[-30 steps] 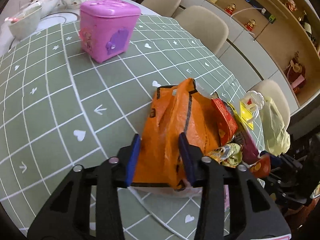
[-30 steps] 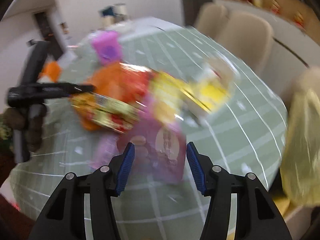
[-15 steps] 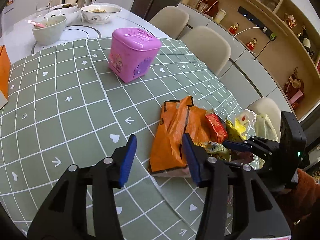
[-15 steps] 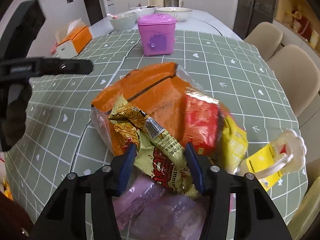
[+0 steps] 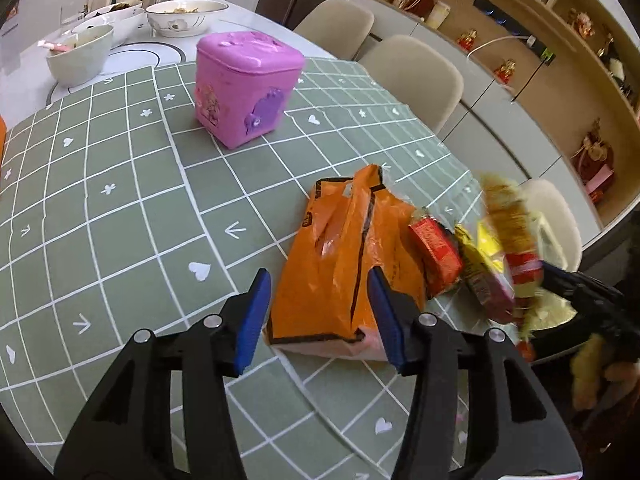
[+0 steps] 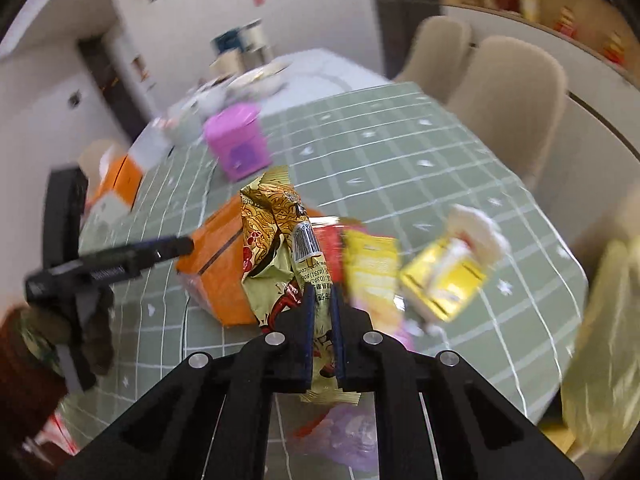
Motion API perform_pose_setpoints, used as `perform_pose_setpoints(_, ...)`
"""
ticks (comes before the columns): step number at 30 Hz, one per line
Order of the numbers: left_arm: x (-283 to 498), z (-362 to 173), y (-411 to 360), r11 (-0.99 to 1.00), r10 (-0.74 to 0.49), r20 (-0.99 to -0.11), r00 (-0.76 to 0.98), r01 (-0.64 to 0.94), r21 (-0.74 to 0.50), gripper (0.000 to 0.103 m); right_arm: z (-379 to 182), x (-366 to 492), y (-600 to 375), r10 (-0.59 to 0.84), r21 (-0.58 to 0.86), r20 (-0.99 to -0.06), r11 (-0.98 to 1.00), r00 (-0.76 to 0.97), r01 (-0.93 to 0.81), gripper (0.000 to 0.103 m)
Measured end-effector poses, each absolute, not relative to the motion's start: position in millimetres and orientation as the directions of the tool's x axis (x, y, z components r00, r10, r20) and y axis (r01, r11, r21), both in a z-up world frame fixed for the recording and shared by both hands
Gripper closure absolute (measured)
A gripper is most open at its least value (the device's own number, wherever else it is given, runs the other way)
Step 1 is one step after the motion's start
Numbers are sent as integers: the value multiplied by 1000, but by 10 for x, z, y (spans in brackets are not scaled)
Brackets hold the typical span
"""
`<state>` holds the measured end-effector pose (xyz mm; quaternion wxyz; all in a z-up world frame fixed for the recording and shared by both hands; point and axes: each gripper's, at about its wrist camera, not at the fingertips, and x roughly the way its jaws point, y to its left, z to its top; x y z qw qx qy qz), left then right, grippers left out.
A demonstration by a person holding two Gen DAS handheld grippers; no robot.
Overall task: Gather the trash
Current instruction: 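Lift the orange bag with the left tool while the right tool lifts the gold wrapper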
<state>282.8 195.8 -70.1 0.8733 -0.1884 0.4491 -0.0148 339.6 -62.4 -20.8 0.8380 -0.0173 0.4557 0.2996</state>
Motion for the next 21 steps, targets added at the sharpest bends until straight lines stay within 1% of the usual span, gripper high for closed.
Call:
perform_pose_setpoints(2, 2892, -752, 1919, 931, -181, -790, 586, -157, -329, 55, -178, 3387, -762, 500, 284, -759, 830, 417, -480, 94)
perform_pose_setpoints(4, 2947, -781, 1870, 933, -184, -801, 570, -154, -324, 57, -139, 3362, -831, 499, 286, -748, 838, 438, -466, 94)
perform_pose_setpoints(6, 2980, -784, 1808, 943, -167, -812, 560, -149, -296, 82, -82, 3337, -871, 496, 280, -736, 843, 461, -460, 94)
perform_pose_setpoints(7, 2984, -769, 1784, 948, -157, -815, 558, -147, -283, 85, -52, 3336, -894, 501, 286, -728, 842, 468, -457, 94)
perform_pose_setpoints(9, 2956, -700, 1768, 950, -143, -806, 574, -148, -275, 95, 17, 3310, -955, 523, 311, -707, 834, 476, -455, 94)
perform_pose_setpoints(12, 2869, -469, 1800, 952, -119, -770, 626, -147, -267, 99, 134, 3285, -999, 540, 322, -679, 828, 497, -460, 94)
perform_pose_setpoints(15, 2758, -157, 1850, 951, -100, -721, 686, -147, -272, 100, 199, 3231, -1036, 535, 298, -666, 829, 519, -473, 94)
perform_pose_setpoints(17, 2712, -3, 1849, 956, -95, -695, 712, -130, -264, 100, 191, 3201, -1083, 532, 293, -667, 831, 521, -473, 94)
perform_pose_setpoints(19, 2716, 46, 1796, 958, -129, -699, 703, -93, -270, 95, 140, 3175, -1129, 534, 303, -677, 829, 506, -470, 94)
perform_pose_setpoints(20, 2727, 29, 1789, 957, -140, -705, 695, -88, -277, 78, 120, 3157, -1147, 532, 300, -681, 830, 504, -470, 94)
perform_pose_setpoints(21, 2717, -24, 1781, 953, -150, -702, 696, -89, -291, 56, 103, 3134, -1163, 527, 292, -685, 832, 503, -473, 94)
